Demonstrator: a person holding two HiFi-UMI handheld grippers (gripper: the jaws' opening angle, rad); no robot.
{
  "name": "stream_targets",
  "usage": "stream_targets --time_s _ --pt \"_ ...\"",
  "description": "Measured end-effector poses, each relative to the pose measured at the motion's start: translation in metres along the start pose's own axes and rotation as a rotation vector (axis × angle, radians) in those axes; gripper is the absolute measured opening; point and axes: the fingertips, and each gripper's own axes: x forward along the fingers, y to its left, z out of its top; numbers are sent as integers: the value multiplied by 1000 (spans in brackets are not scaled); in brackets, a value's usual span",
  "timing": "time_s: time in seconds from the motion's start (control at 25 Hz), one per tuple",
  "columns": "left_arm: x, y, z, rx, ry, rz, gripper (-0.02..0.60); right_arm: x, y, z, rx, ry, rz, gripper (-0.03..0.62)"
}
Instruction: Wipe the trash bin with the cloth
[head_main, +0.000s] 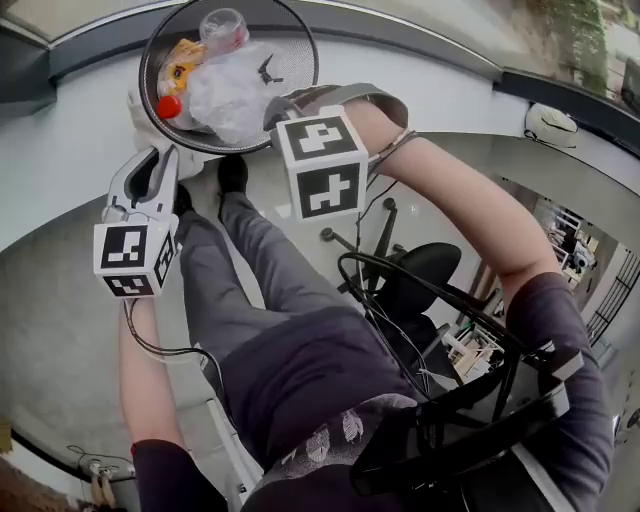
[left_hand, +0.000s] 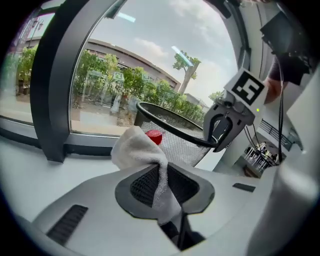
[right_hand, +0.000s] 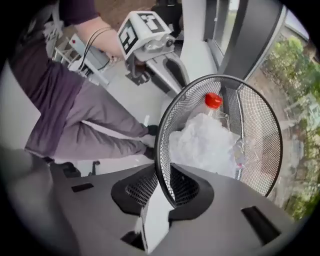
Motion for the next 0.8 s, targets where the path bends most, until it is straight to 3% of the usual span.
stream_targets --time_s 0.2,0.4,0.6,0.72,0.8 --pt "18 -36 1 -24 -4 -37 51 -10 -4 19 240 -129 42 71" --pt "27 -84 -14 23 36 -122 51 -17 -22 55 459 -266 50 67" --pt "27 -106 -15 -37 10 -113 51 -22 -10 52 397 -293 36 67" --pt "14 -79 -15 -43 -4 -57 51 -32 -3 45 352 -339 6 74" --pt "-9 -42 -9 -37 -30 28 51 -50 -3 45 320 -383 -24 89"
